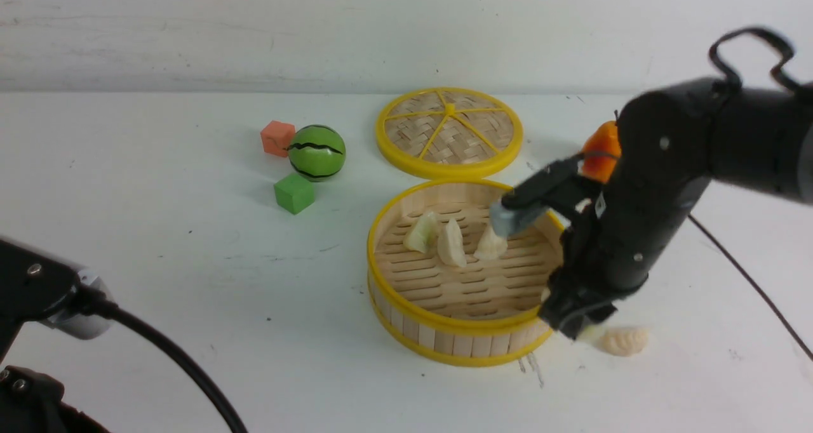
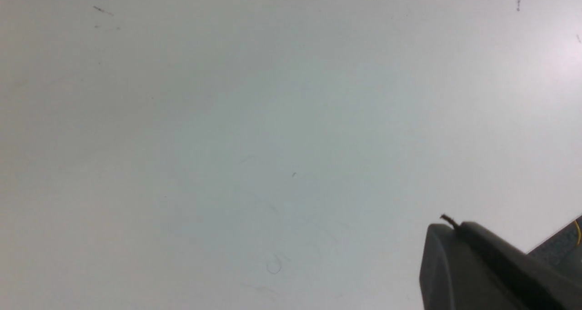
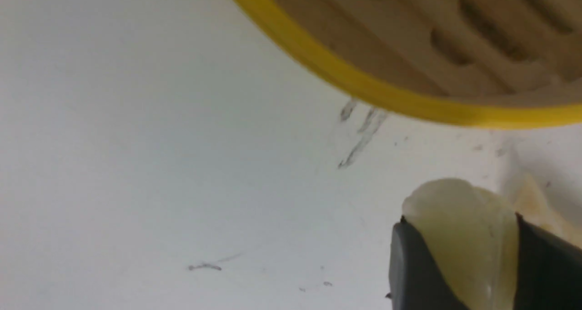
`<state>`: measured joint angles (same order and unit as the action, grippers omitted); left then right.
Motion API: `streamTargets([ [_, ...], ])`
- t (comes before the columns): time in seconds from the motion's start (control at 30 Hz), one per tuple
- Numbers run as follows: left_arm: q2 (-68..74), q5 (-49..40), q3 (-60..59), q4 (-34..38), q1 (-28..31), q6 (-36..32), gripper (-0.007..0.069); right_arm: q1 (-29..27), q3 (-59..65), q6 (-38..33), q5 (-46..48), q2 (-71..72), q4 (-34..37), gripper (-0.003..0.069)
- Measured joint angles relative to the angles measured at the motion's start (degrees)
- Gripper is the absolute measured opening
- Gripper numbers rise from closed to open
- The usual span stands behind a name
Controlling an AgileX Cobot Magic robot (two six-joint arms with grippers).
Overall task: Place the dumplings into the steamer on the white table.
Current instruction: 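Place the dumpling in the bamboo steamer basket with the right gripper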
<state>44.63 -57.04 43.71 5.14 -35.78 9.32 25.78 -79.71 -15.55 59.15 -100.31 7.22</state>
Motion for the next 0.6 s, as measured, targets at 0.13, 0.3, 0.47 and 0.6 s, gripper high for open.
streamTargets([
  [0.13, 0.0, 1.5, 0.0, -0.1, 0.0, 0.0, -0.0010, 0.6, -7.2, 0.2, 2.6, -0.4, 4.3, 0.0251],
  [0.3, 0.0, 2.1, 0.0, -0.2, 0.0, 0.0, -0.0009, 4.3, -15.2, 0.2, 3.1, -5.4, 5.4, 0.0251],
  [0.47, 0.0, 2.1, 0.0, -0.2, 0.0, 0.0, -0.0006, 7.0, -21.6, 3.2, 1.2, -14.2, 4.3, 0.0251],
  [0.6, 0.0, 1.4, 0.0, -0.2, 0.0, 0.0, -0.0004, 6.9, -25.2, 9.2, -0.2, -20.5, 0.8, 0.0251],
])
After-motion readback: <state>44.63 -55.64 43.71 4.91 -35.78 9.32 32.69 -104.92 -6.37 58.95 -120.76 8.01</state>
